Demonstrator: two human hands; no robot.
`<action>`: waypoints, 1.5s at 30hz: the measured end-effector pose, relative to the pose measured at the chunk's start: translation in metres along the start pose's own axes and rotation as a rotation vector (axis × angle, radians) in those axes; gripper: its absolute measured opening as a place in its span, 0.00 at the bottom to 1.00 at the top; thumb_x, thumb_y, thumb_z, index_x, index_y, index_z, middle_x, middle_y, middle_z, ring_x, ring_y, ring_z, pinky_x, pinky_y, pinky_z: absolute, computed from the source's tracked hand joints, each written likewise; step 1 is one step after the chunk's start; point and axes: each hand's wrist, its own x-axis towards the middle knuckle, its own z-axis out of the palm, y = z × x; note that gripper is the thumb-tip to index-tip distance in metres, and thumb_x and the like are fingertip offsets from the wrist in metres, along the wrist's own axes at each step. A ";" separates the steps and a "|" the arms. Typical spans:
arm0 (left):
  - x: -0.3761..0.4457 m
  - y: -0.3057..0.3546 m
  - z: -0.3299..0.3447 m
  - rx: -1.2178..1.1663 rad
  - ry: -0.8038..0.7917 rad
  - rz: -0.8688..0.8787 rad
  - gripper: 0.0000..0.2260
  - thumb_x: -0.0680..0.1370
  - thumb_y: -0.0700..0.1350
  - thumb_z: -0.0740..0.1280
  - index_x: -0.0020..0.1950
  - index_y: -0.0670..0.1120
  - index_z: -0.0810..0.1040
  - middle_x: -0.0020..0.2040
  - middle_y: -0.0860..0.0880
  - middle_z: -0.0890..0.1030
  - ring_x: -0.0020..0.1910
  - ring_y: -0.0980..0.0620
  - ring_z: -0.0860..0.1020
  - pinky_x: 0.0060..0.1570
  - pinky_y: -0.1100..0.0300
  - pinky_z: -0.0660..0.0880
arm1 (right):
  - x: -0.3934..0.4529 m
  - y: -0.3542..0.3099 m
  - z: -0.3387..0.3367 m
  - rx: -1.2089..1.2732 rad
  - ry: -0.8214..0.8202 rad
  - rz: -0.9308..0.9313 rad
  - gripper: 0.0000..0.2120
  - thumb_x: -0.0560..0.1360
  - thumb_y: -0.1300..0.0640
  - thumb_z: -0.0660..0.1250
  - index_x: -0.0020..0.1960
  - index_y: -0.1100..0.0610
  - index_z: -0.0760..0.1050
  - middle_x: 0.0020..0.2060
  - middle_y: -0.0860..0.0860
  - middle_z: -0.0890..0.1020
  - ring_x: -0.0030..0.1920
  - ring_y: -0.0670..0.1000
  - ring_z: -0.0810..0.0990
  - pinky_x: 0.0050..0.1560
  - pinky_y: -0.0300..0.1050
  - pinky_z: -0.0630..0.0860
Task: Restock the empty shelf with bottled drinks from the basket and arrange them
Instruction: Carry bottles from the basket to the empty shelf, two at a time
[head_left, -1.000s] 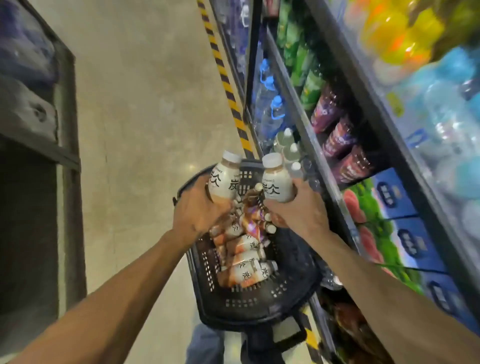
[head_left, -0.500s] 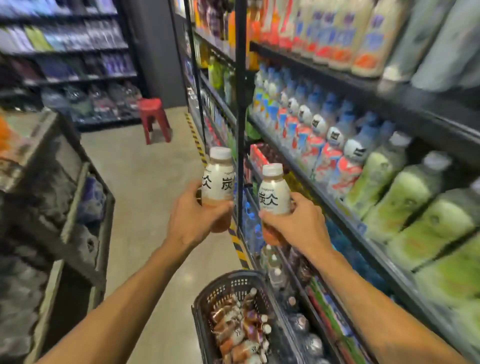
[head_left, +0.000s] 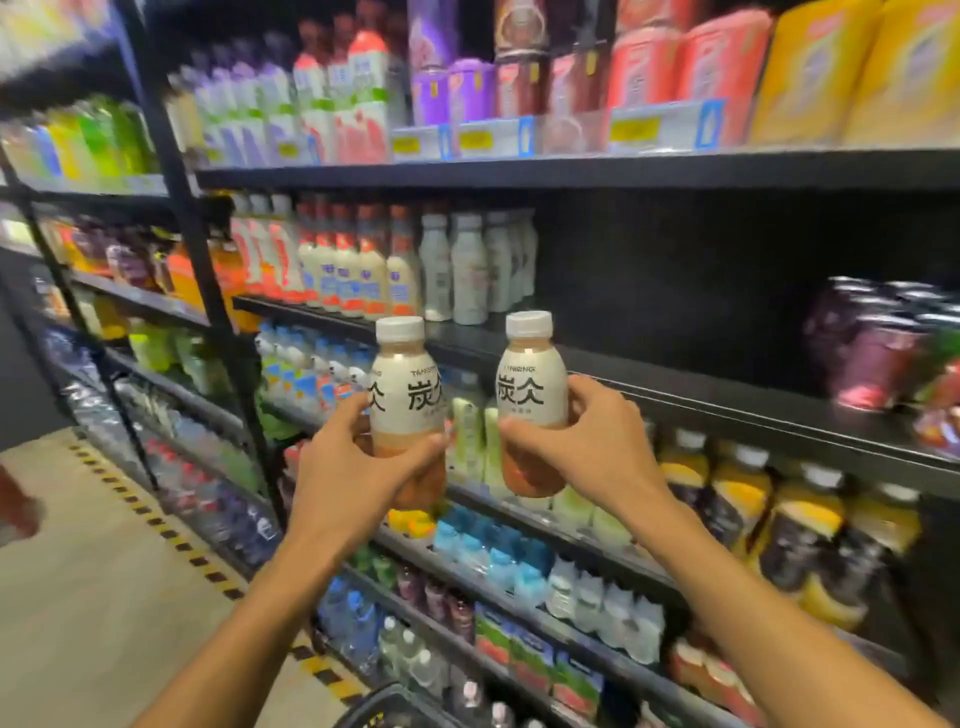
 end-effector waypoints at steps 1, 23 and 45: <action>-0.005 0.013 0.013 -0.031 -0.048 0.015 0.26 0.64 0.56 0.82 0.59 0.56 0.79 0.49 0.58 0.85 0.44 0.64 0.83 0.46 0.60 0.80 | -0.009 0.003 -0.022 -0.016 0.041 0.012 0.27 0.61 0.32 0.78 0.53 0.46 0.81 0.45 0.42 0.86 0.45 0.40 0.84 0.48 0.49 0.84; -0.299 0.278 0.359 -0.354 -0.802 0.236 0.32 0.64 0.55 0.82 0.66 0.58 0.75 0.57 0.60 0.83 0.54 0.60 0.81 0.58 0.51 0.80 | -0.320 0.144 -0.470 -0.326 0.649 0.389 0.21 0.64 0.38 0.80 0.52 0.45 0.79 0.43 0.40 0.86 0.44 0.38 0.84 0.46 0.43 0.83; -0.381 0.325 0.657 -0.344 -1.010 0.114 0.28 0.68 0.48 0.82 0.60 0.60 0.70 0.47 0.65 0.77 0.46 0.65 0.77 0.40 0.70 0.71 | -0.348 0.349 -0.653 -0.364 0.834 0.621 0.26 0.66 0.40 0.80 0.58 0.48 0.77 0.48 0.42 0.85 0.47 0.42 0.84 0.48 0.43 0.83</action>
